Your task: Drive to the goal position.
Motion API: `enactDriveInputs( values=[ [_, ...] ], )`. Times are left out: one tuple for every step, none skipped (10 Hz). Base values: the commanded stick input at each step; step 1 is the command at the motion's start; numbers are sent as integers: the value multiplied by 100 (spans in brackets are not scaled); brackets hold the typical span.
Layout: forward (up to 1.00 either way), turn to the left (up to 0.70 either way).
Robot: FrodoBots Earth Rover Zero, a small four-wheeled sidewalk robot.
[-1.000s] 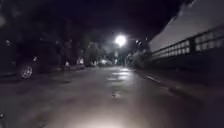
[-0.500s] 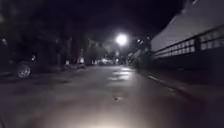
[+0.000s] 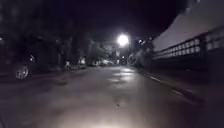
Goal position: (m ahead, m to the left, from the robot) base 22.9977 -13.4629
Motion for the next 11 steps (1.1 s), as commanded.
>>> enactDriveInputs(
  values=[
    [50,0],
    [50,0],
    [50,0],
    [50,0],
    [50,0],
    [50,0],
    [50,0],
    [50,0],
    [50,0],
    [50,0],
    [50,0]
  ],
)
